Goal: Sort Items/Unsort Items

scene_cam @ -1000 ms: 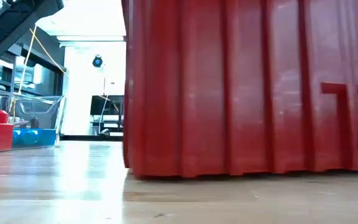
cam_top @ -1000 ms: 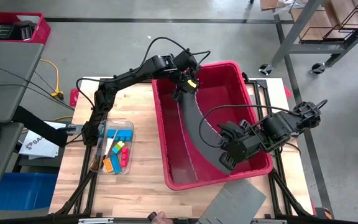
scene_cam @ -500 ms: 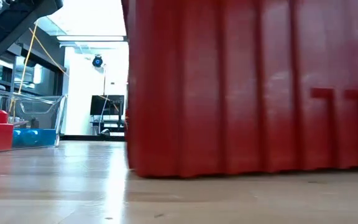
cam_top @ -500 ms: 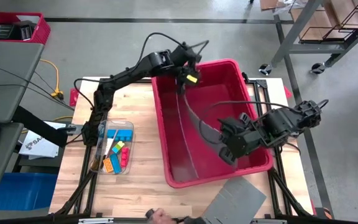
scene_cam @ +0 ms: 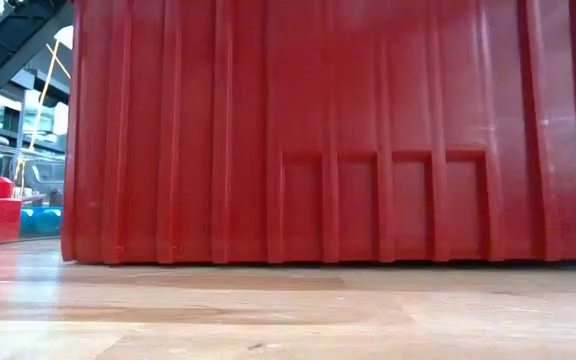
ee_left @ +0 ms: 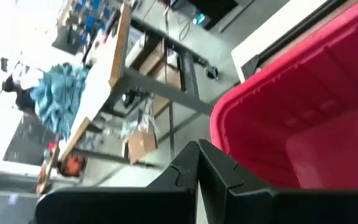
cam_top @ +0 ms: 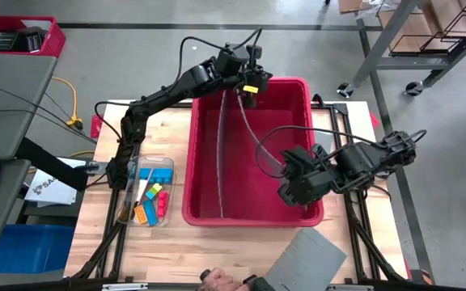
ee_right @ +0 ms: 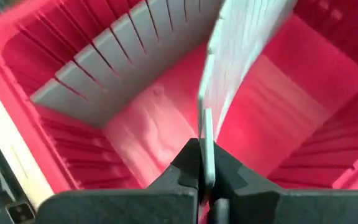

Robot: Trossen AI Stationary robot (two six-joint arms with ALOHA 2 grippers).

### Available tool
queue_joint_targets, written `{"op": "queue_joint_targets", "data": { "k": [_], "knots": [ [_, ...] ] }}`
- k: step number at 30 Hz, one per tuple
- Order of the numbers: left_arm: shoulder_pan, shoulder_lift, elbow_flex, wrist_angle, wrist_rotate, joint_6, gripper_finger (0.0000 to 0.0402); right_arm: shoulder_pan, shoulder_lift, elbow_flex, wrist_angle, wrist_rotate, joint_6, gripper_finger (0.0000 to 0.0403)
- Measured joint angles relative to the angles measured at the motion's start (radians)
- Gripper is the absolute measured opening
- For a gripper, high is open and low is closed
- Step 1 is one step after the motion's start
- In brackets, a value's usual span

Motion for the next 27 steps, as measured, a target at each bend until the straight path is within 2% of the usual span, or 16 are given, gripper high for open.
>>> {"op": "queue_joint_targets", "data": {
  "k": [5, 9, 14, 21, 23, 27],
  "knots": [
    [-0.025, -0.038, 0.000, -0.088, -0.008, -0.012, 0.0000, -0.007, 0.000, -0.035, 0.003, -0.035, 0.010, 0.0002],
    [-0.030, -0.086, 0.000, -0.192, -0.037, -0.092, 0.0000, -0.028, 0.002, -0.037, 0.006, -0.033, -0.011, 0.0022],
    [-0.021, -0.165, 0.000, -0.331, -0.046, -0.266, 0.0000, -0.053, 0.007, -0.037, 0.008, 0.006, -0.008, 0.0096],
    [0.004, -0.327, 0.001, -0.512, -0.045, -0.439, 0.0000, -0.096, 0.017, -0.027, 0.007, -0.034, 0.004, 0.0226],
    [0.023, -0.379, 0.001, -0.576, -0.035, -0.509, 0.0000, -0.111, 0.018, 0.011, 0.004, -0.021, 0.002, 0.0241],
    [0.100, -0.475, -0.023, -0.715, 0.053, -0.670, 0.0000, -0.167, -0.008, 0.081, 0.005, 0.107, 0.050, 0.0245]
  ]
}}
